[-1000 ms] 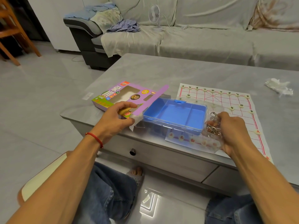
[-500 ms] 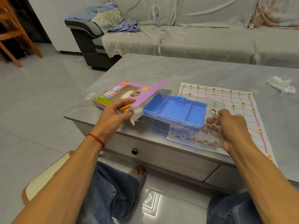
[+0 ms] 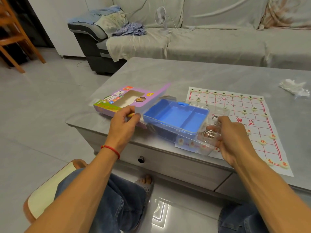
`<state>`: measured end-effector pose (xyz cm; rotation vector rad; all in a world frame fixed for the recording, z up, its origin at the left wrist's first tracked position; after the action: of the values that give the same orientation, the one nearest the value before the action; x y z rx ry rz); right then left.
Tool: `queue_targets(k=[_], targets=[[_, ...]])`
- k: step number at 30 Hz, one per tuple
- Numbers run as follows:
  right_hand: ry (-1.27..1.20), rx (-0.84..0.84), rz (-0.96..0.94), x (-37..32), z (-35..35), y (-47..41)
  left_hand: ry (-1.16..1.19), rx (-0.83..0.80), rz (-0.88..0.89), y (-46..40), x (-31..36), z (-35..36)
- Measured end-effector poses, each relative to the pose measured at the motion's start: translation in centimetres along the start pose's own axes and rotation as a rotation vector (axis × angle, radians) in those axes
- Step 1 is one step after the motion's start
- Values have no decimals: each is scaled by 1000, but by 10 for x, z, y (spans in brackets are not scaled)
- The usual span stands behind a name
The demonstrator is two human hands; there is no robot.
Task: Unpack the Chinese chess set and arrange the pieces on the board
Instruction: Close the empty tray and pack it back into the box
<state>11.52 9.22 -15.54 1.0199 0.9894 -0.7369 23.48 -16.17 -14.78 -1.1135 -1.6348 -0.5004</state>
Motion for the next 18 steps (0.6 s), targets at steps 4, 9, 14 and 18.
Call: queue_targets(k=[4, 9, 14, 18], targets=[[5, -129, 2, 4, 13, 5, -50, -7, 10, 0, -8, -2], [14, -271, 1, 8, 28, 10, -39, -42, 10, 3, -11, -3], [10, -389, 16, 19, 51, 19, 48, -185, 17, 6, -8, 4], [10, -423, 32, 37, 70, 21, 182, -238, 32, 8, -4, 7]])
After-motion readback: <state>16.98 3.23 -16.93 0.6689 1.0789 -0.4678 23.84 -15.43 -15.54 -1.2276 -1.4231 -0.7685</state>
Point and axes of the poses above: each hand's wrist, its own y-axis away from the middle knuckle, its own z-axis out of the palm, x = y × z, the point moved 4 cm from there along -y, towards the middle knuckle, and after that the axes turned 11 degrees about -x, right-handed, at the moved point
